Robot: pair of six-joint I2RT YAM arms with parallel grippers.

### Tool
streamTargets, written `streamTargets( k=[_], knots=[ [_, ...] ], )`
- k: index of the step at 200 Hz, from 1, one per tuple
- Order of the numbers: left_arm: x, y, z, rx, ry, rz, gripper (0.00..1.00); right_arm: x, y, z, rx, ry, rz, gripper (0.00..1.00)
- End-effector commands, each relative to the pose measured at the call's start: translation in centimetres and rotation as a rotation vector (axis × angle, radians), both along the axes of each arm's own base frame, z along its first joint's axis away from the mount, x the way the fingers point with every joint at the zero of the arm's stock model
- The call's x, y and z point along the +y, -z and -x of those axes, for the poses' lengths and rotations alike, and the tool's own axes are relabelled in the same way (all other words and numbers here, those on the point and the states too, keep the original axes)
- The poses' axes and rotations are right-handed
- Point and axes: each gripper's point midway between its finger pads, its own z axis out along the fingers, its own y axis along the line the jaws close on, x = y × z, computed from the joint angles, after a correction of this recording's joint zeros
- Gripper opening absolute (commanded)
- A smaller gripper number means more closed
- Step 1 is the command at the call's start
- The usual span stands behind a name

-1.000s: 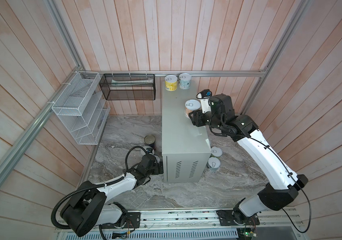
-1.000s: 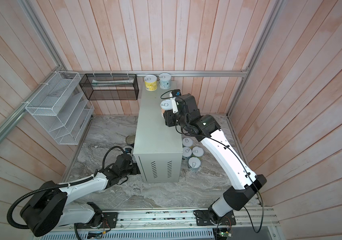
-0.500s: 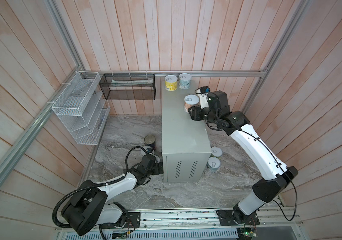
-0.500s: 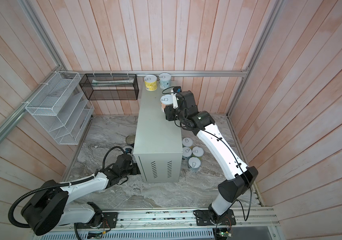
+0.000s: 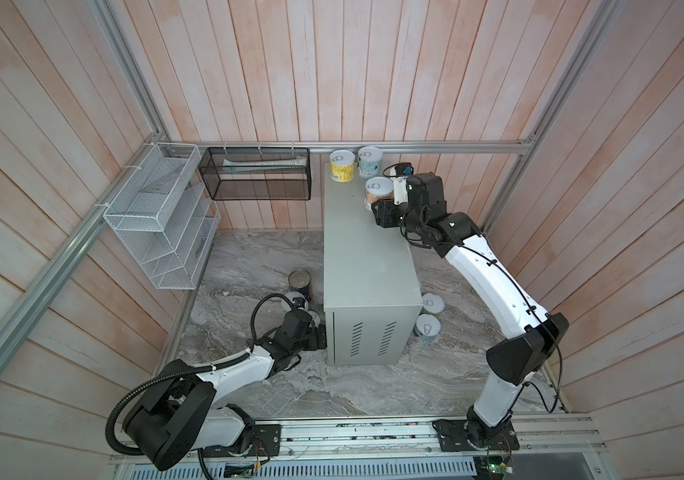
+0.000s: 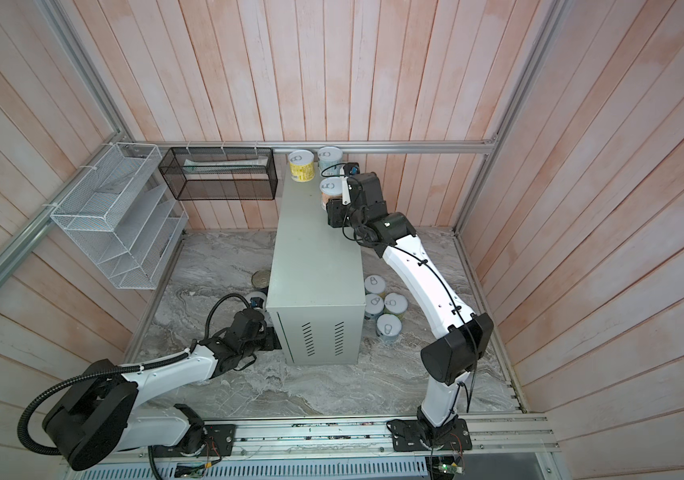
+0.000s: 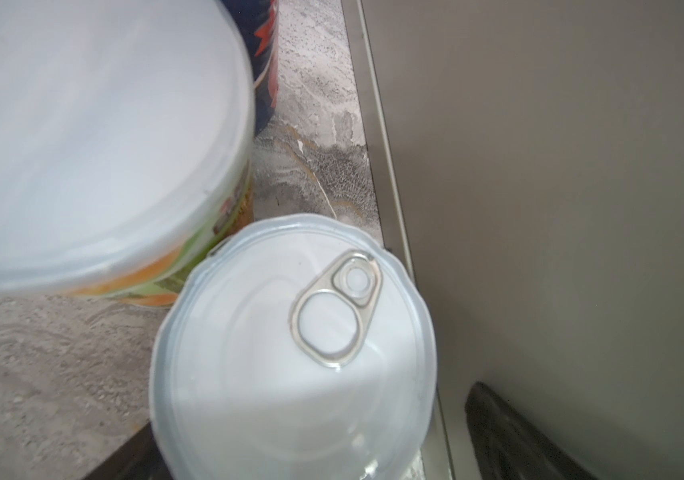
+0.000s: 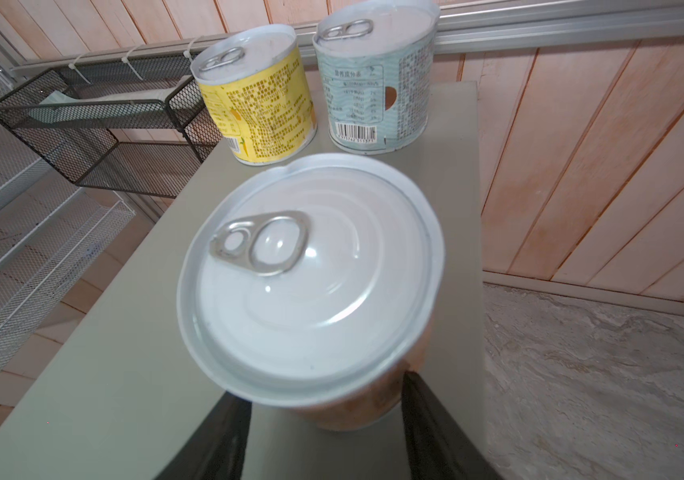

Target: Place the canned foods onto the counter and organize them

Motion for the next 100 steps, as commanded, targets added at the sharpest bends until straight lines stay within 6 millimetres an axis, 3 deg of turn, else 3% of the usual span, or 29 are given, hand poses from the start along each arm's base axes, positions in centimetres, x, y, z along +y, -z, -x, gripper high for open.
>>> streamTargets(
  k=[1,100],
  knots=[
    [-0.1,0.4,-0.2,0.0,-0.007,0.005,1.0,-0.1,-1.6,-1.4,-0.056,0.014,-0.025,0.58],
    [-0.2,0.6,-0.3,0.004,-0.008,0.012,1.0,1.0,-1.3,-4.4,-0.054,0.011,-0.043,0.58]
  ],
)
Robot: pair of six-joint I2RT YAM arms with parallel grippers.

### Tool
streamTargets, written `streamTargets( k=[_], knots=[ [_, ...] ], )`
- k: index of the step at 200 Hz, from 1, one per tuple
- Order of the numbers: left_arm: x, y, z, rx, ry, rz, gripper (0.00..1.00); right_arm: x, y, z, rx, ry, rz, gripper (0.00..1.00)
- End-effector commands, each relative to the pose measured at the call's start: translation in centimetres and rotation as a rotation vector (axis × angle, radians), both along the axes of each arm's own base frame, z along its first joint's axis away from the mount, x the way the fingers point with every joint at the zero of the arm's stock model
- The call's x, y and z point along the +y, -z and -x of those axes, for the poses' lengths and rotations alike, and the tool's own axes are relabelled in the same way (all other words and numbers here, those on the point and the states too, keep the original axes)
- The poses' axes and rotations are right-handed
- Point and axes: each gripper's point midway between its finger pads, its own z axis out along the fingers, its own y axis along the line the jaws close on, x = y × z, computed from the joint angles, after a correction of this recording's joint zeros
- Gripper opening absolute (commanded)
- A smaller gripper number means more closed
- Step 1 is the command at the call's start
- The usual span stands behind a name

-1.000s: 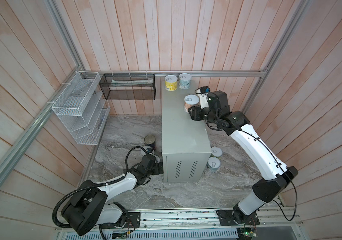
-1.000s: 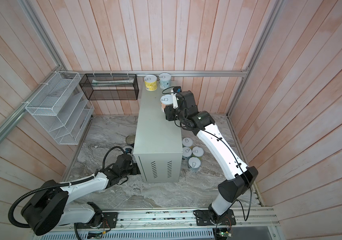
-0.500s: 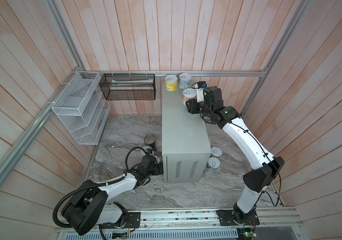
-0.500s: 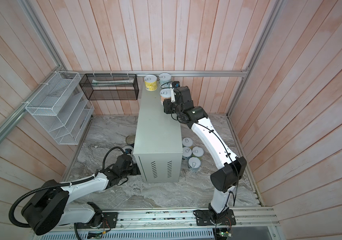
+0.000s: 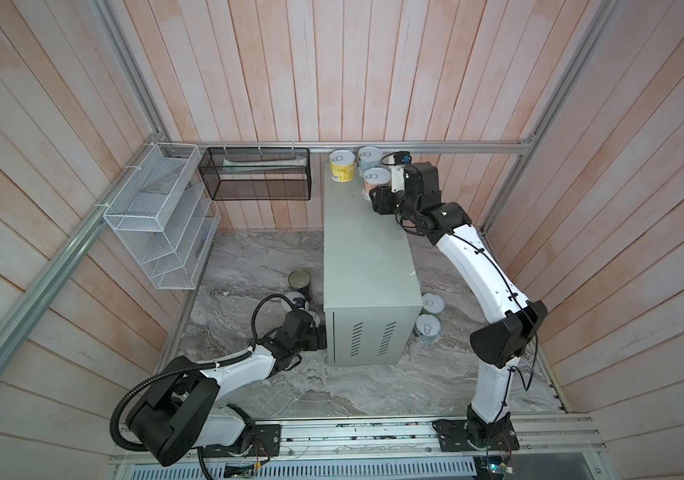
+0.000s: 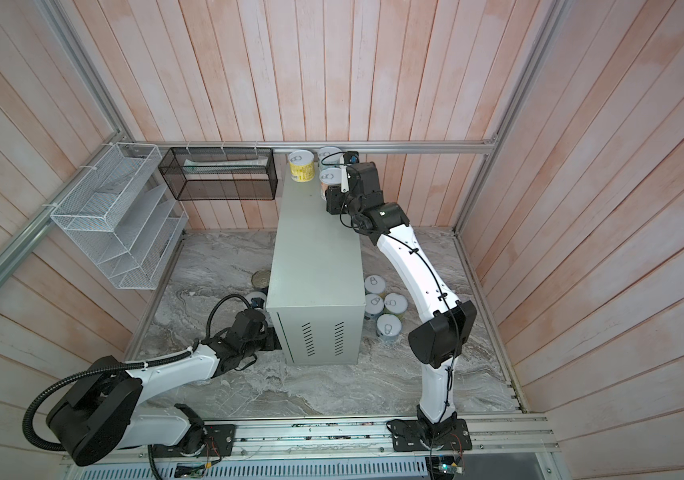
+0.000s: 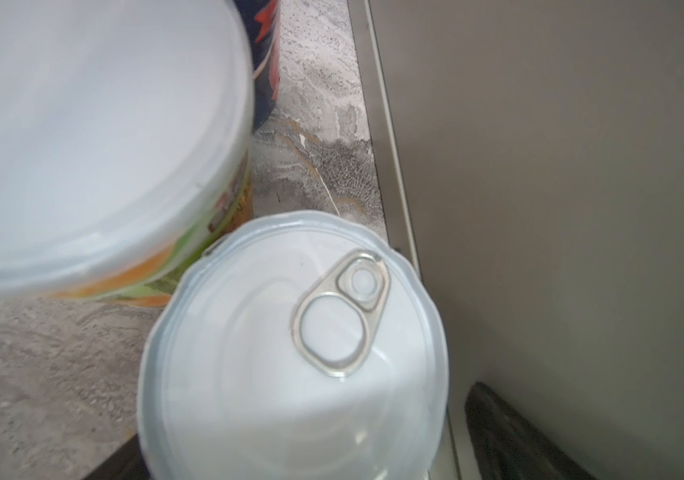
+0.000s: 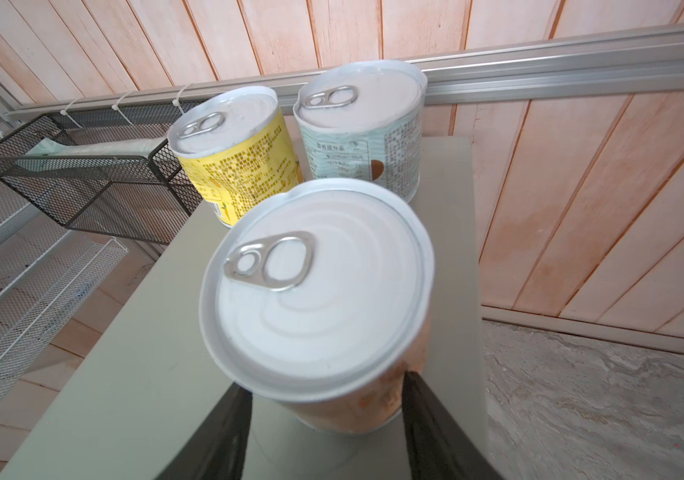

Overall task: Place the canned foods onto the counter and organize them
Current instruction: 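Lower the orange-labelled can beside the teal can and open the right gripper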

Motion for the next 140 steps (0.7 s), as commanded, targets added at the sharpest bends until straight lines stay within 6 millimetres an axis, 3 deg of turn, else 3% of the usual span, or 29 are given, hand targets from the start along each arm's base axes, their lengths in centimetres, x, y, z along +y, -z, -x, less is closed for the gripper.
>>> streamTargets(
  k=[1,140],
  knots=[
    [-0.2,0.1,-0.2,-0.004,-0.005,0.015,1.0,0.1,-0.3,-0.7,-0.009,0.004,-0.009,0.57],
    [-0.2,0.8,-0.2,0.008,-0.012,0.012,1.0,-0.8,0.6,-2.4,0.021,0.067,-0.02,0.57]
  ],
)
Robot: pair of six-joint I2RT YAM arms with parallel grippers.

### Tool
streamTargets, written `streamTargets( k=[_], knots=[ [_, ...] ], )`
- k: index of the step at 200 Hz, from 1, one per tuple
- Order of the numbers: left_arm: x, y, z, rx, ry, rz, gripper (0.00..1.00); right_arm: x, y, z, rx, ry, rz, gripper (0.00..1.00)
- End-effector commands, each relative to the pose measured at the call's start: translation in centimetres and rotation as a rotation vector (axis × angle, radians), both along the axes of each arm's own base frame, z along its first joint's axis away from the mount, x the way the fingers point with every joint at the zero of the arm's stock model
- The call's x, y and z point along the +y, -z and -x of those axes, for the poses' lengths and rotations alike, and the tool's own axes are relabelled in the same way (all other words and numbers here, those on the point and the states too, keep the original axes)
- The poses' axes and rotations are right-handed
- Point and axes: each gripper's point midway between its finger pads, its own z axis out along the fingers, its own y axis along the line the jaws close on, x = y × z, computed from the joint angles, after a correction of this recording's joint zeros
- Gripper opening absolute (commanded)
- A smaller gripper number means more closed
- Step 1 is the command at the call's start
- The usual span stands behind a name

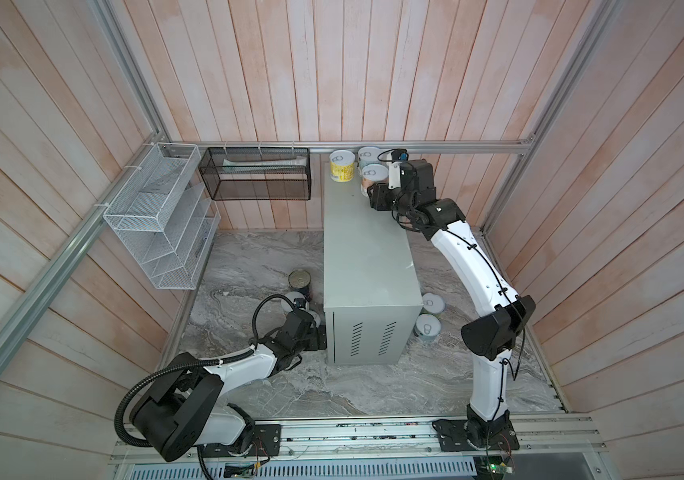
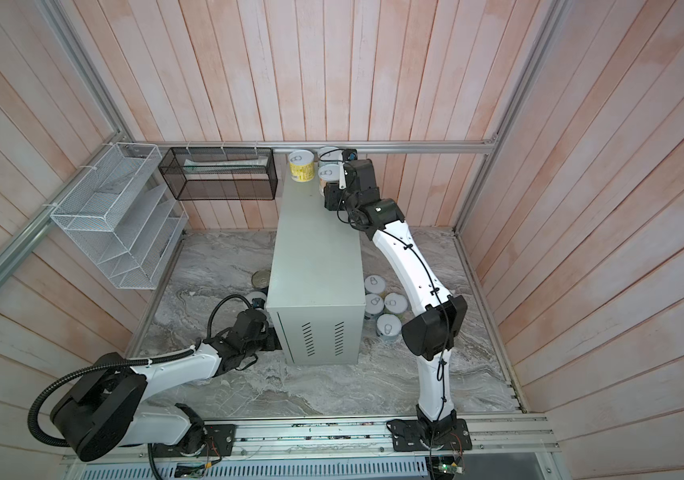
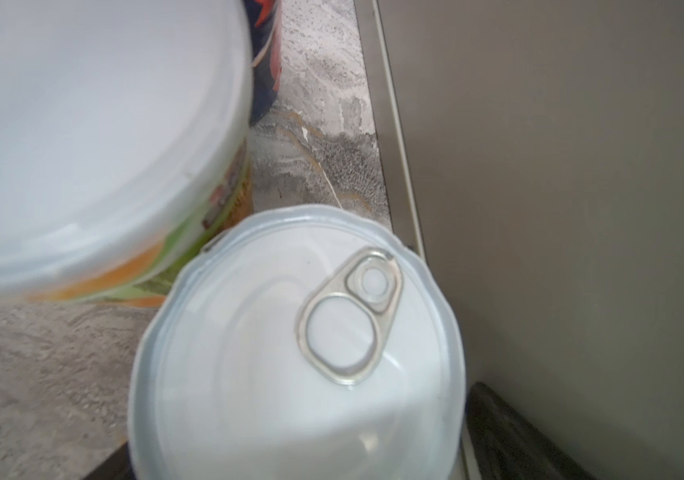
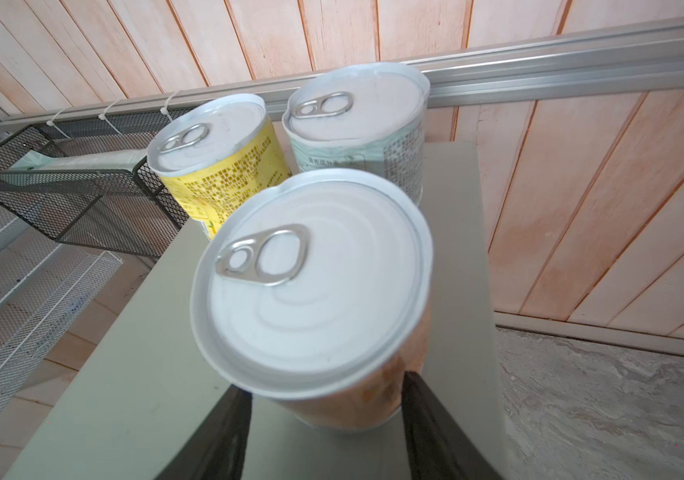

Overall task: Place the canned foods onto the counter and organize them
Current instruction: 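Lower the orange-labelled can beside the teal can and open the right gripper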

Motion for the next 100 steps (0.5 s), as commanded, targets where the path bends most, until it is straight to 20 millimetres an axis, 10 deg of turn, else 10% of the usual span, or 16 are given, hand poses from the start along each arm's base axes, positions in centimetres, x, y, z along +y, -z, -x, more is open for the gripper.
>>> streamTargets(
  k=[1,47,100],
  knots=[
    [-0.1,0.2,-0.2,-0.003,-0.011,0.017,1.0,-0.9,0.2,-0.9,0.006,0.043,-0.004,0.57],
    [0.8,0.3,-0.3,0.004,-0.059,-0.008,1.0,-0.4,0.0,0.2,0.022,0.008,-0.007,0.6],
    [1.5,-0.5,-1.0,-0.027,-0.106,-0.01,0.99,0.6,-1.3,6.0,-0.032,-0.057,0.055,0.73]
  ],
)
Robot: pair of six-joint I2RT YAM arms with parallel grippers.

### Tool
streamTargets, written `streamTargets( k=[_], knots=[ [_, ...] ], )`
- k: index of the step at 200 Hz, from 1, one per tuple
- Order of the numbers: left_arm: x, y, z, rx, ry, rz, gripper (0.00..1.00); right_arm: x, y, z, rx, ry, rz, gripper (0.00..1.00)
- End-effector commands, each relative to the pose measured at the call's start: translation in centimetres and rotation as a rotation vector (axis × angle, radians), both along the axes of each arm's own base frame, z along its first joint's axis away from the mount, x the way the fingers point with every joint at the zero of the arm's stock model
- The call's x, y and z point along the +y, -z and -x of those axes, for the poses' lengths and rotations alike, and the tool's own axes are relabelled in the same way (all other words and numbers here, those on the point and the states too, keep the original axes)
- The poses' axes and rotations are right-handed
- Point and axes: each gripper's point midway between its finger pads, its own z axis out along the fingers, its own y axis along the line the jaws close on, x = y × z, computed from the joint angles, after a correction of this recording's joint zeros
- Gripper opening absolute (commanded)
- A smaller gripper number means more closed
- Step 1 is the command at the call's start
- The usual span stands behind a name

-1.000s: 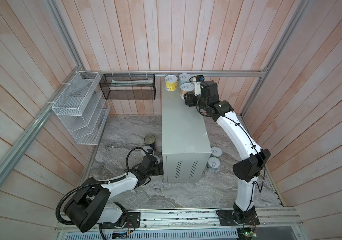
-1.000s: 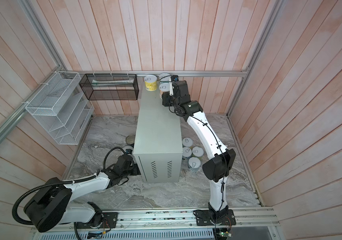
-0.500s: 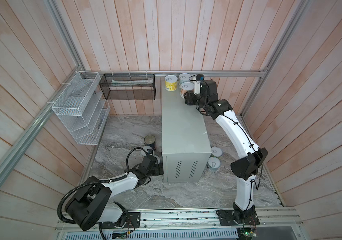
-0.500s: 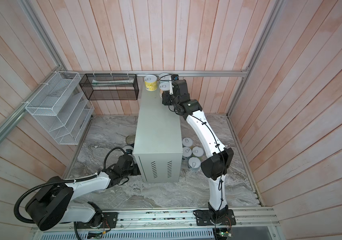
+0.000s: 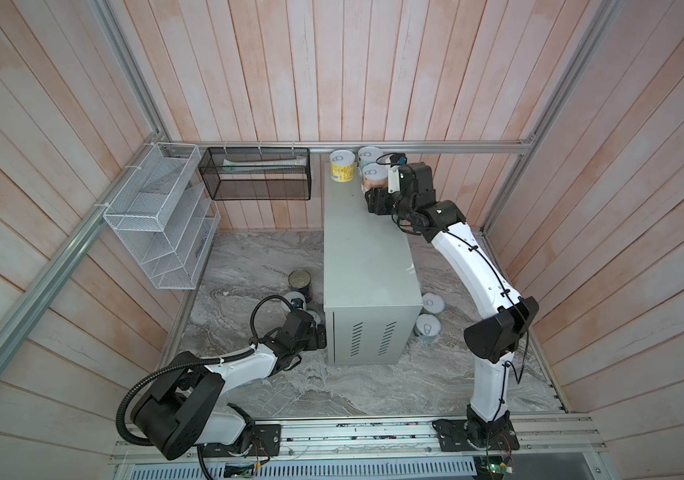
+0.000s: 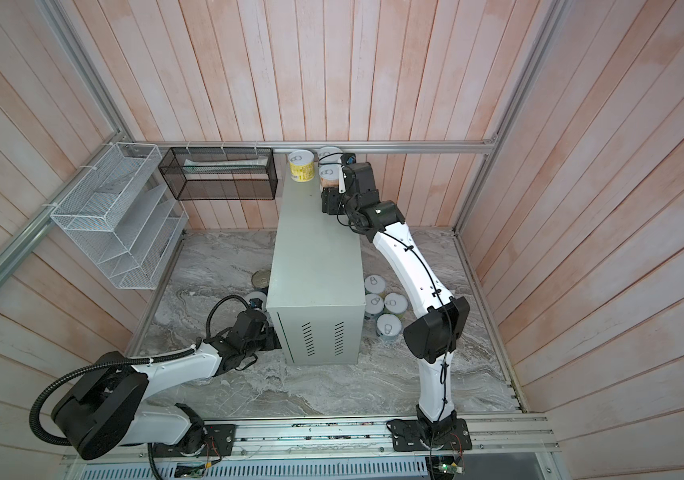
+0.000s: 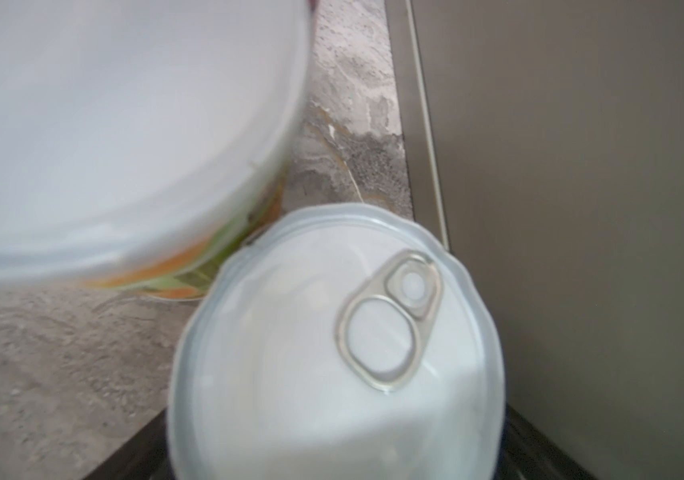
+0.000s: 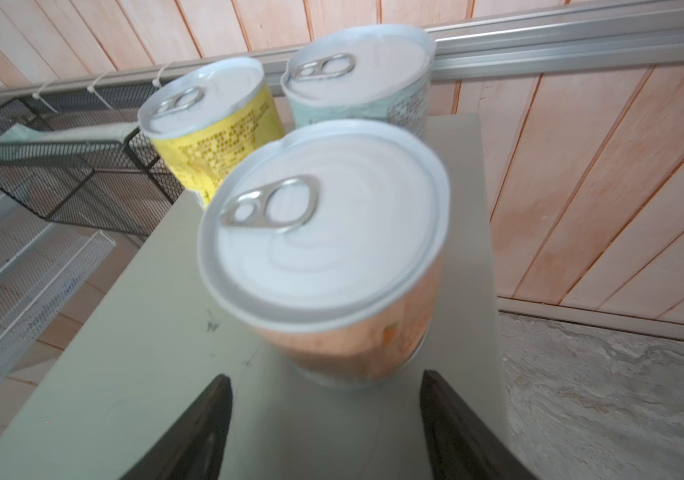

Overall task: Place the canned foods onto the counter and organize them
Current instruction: 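Lower the orange-labelled can beside the teal can and open the right gripper, then withdraw the right gripper down to the floor cans beside the cabinet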

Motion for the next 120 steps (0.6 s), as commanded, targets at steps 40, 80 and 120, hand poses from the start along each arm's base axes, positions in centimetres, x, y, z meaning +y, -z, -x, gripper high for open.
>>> streamTargets(
  k=[40,80,120],
  knots=[
    [0.6,-1.1,-1.5,-0.058,-0.052,-0.027,0.99,-1.9,-2.9,8.1,-0.076,-0.041,-0.082,0.74],
    [0.6,-1.2,-2.1,-0.071,-0.058,-0.042,0.98,-5.8,-3.9,11.8,-0.101,0.012,-0.122,0.74],
    [0.6,-1.0,-2.4,-0.073,-0.076,-0.036,0.97,-12.2,-1.6,13.7,-0.049,0.116,-0.187,0.73]
  ],
)
